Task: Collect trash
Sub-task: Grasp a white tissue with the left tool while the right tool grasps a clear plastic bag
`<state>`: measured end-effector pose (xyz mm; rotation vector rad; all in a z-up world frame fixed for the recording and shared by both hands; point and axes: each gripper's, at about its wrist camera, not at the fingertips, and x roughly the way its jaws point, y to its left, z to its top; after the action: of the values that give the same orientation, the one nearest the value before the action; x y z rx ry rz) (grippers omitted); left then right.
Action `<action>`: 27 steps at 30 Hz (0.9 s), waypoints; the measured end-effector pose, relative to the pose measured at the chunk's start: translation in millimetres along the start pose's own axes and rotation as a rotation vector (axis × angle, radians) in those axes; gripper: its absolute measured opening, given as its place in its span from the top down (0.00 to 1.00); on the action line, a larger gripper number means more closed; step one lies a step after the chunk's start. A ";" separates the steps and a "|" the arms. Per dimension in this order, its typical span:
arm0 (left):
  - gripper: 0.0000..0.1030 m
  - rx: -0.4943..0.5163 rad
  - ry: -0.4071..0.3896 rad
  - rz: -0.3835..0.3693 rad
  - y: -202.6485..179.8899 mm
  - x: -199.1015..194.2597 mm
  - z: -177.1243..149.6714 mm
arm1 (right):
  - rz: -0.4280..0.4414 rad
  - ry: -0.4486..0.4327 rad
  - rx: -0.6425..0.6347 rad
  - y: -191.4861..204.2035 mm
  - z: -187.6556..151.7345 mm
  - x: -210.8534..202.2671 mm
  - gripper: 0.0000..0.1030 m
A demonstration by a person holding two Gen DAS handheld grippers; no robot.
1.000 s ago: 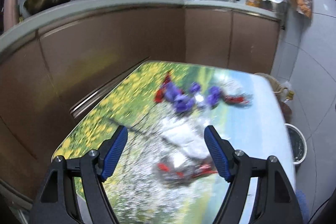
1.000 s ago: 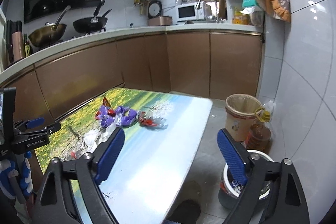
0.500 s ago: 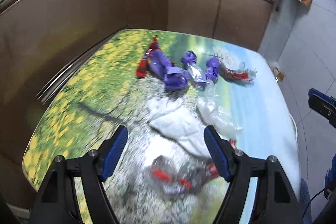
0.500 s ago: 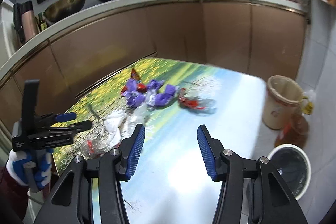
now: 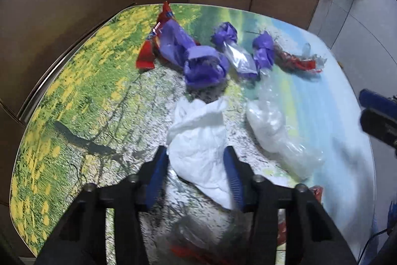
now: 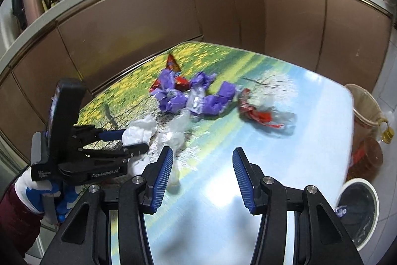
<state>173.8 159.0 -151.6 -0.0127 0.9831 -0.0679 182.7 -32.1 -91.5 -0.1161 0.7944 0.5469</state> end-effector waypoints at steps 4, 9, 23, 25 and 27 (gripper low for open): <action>0.86 -0.021 -0.017 0.001 9.4 -0.6 -0.1 | 0.040 0.048 -0.025 13.9 3.6 27.6 0.53; 0.89 -0.064 -0.043 -0.019 22.3 -4.8 -2.3 | 0.065 0.113 -0.049 28.2 6.2 63.6 0.61; 0.90 -0.130 -0.147 -0.006 40.2 -46.9 -3.7 | 0.048 0.176 -0.056 40.9 5.8 96.5 0.80; 0.90 -0.136 -0.164 -0.002 40.7 -58.4 -5.5 | 0.056 0.155 -0.044 40.0 4.4 86.6 0.81; 0.90 -0.143 -0.182 0.002 42.6 -68.8 -7.2 | 0.064 0.124 -0.032 38.1 3.8 72.6 0.81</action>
<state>132.0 206.0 -100.2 -0.1471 0.8041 0.0057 207.3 32.3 -136.1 -0.1561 0.9124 0.6175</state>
